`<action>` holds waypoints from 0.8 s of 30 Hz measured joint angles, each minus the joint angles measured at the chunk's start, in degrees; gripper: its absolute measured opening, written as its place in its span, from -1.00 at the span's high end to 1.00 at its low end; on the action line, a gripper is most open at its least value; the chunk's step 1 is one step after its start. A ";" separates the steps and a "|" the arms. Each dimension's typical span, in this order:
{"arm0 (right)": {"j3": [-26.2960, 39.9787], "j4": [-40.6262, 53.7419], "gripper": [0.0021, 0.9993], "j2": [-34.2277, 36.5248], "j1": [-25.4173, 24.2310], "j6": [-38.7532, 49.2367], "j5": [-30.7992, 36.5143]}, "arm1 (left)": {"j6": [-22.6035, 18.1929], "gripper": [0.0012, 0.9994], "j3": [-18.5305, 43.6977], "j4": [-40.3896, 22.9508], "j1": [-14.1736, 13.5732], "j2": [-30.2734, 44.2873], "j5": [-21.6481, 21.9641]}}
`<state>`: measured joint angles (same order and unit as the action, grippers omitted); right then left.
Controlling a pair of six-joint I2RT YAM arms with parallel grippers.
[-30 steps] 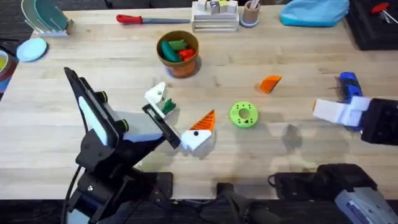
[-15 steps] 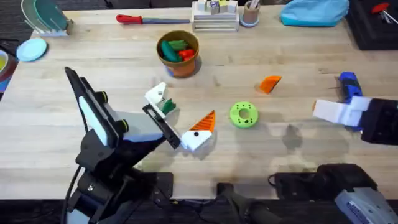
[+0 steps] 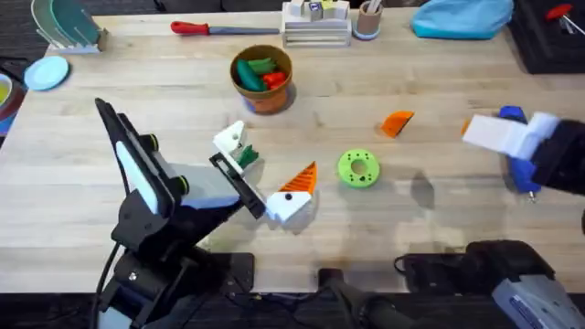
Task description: Pick up the gripper from the table and insert it into the empty holder that is missing its gripper. Then pick up a screw, insert it into the mounting hole, and use the screwdriver to tighten it. Finally, clean up the table by picking up the vegetable and placing it into the bucket.
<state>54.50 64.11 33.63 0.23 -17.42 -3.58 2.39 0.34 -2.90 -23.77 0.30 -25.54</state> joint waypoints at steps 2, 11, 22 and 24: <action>0.00 -1.35 -0.99 1.07 0.34 2.00 -1.81 | 0.02 -0.98 0.00 0.00 0.00 0.02 0.00; 0.00 -2.91 -0.98 16.90 2.77 13.85 -4.48 | 0.02 -0.98 0.00 0.00 0.00 0.02 0.00; 0.00 -16.30 -0.98 34.40 3.75 28.16 -4.84 | 0.02 -0.98 0.00 0.00 0.00 0.01 0.00; 0.00 -17.00 -0.99 36.84 4.82 31.23 -4.84 | 0.02 -0.98 0.00 0.00 0.00 0.02 0.00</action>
<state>54.50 47.11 70.47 5.05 13.80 -8.42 2.41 0.34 -2.90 -23.77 0.32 -25.54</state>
